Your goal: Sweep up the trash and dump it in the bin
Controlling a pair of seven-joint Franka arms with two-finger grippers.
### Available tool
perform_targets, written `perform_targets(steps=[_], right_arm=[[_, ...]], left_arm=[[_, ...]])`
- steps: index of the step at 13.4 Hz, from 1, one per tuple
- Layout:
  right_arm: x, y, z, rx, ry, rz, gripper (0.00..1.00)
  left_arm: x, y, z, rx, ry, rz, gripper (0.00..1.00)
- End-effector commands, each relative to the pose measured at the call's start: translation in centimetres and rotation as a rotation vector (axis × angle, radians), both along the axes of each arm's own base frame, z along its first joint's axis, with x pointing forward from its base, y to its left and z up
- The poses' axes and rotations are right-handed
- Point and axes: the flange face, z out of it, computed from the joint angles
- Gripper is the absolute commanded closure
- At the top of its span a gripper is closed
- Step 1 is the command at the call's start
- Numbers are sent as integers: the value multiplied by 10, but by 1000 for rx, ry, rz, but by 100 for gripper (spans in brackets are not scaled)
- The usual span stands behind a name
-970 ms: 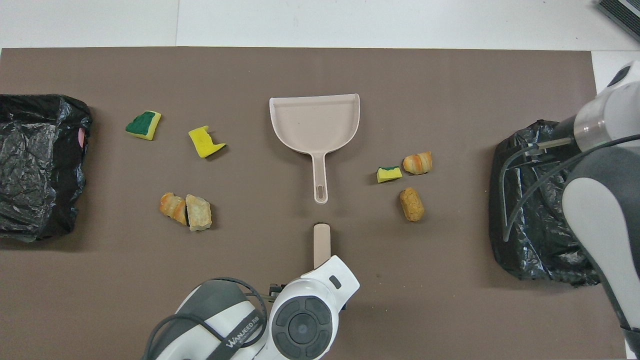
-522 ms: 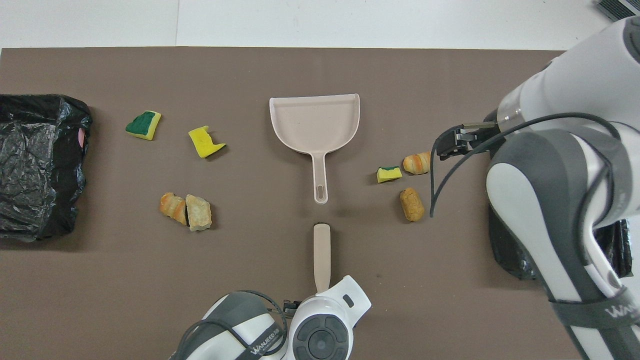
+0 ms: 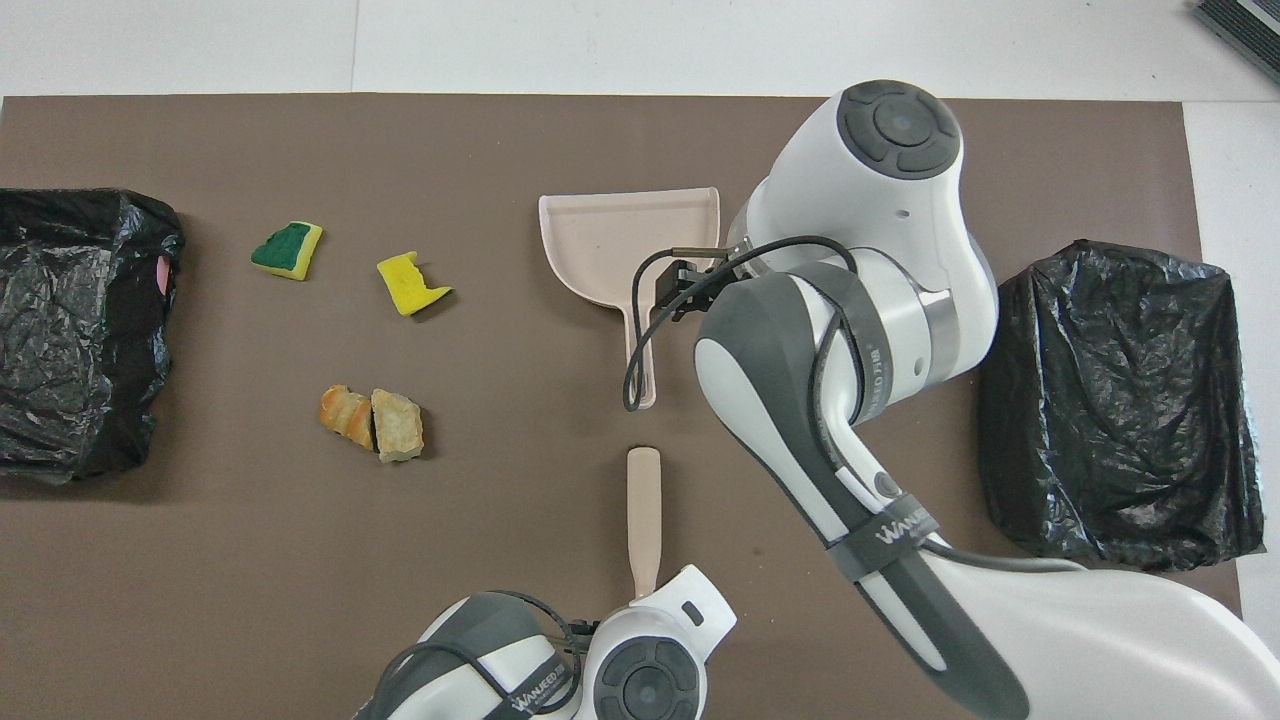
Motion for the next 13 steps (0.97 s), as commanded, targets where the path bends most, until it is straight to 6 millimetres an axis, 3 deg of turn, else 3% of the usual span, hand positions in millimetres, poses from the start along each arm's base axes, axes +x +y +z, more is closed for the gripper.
perform_targets(steps=[1, 3, 5, 6, 8, 13], right_arm=[[11, 21, -15, 45, -23, -10, 0], [11, 41, -40, 24, -26, 36, 0], [8, 45, -48, -10, -35, 91, 0], [7, 46, -50, -12, -31, 97, 0], [-1, 62, -62, -22, -20, 123, 0], [-11, 63, -91, -40, -18, 163, 0]], left_arm=[[3, -1, 4, -12, -9, 18, 51], [5, -4, 9, -19, -18, 14, 71], [8, -4, 10, -24, -21, 16, 95], [7, -4, 11, -21, -21, 16, 100], [8, -3, 12, -18, -21, 14, 100], [11, 13, 21, 64, -4, -16, 100]])
